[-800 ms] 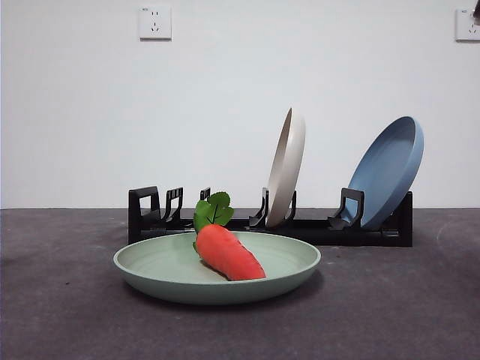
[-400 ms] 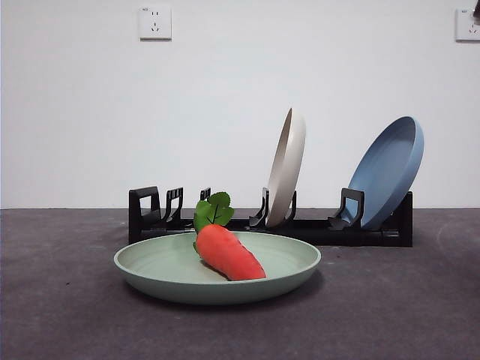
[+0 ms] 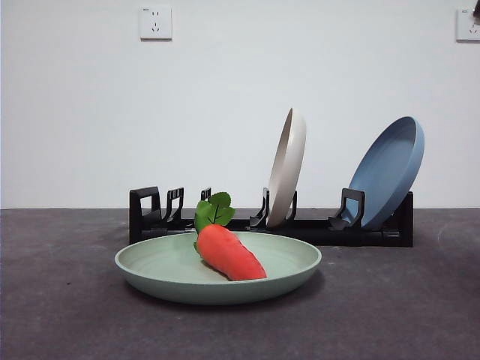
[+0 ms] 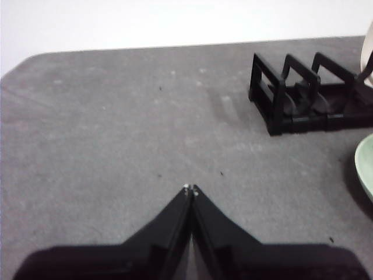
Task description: Take the green plate from the plate rack,put the plate on the table,take the carrot from the table,put the carrot in the plate
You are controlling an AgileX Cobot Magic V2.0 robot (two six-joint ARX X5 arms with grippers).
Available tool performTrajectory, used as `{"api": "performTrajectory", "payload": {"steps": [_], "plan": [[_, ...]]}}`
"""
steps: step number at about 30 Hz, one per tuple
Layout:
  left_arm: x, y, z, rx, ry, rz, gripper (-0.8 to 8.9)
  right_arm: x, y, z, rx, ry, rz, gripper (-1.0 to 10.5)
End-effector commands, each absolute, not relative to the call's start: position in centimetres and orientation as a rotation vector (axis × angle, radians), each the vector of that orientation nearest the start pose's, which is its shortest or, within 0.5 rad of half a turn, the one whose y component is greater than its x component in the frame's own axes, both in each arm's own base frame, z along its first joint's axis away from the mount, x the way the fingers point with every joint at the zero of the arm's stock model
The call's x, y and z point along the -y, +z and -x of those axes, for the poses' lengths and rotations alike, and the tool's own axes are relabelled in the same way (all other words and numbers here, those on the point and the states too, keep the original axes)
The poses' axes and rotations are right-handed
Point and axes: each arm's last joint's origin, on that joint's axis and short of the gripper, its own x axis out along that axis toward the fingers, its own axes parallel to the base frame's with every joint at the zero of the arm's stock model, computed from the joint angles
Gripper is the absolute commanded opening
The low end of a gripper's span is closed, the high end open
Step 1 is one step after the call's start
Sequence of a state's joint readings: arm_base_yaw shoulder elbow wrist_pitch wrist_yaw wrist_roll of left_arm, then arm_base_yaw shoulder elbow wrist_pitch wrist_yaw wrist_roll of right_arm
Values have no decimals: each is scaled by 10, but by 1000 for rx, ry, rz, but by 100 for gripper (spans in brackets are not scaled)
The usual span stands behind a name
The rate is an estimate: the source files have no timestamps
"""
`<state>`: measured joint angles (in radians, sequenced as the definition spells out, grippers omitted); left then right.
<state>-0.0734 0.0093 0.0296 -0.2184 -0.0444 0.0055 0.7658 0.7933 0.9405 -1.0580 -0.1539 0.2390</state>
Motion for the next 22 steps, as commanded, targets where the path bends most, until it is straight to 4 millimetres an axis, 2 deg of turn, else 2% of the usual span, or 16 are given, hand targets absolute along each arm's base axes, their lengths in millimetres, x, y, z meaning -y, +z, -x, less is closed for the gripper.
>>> {"api": "performTrajectory", "payload": {"steps": [1, 20, 22], "plan": [[5, 150, -95, -193, -22, -7, -1, -91, 311, -88, -983, 739, 80, 2], [5, 149, -94, -204, -22, -8, -1, -90, 312, -88, -978, 739, 78, 2], [5, 149, -94, -204, -22, -8, -1, -84, 315, -89, -894, 720, 140, 2]]}}
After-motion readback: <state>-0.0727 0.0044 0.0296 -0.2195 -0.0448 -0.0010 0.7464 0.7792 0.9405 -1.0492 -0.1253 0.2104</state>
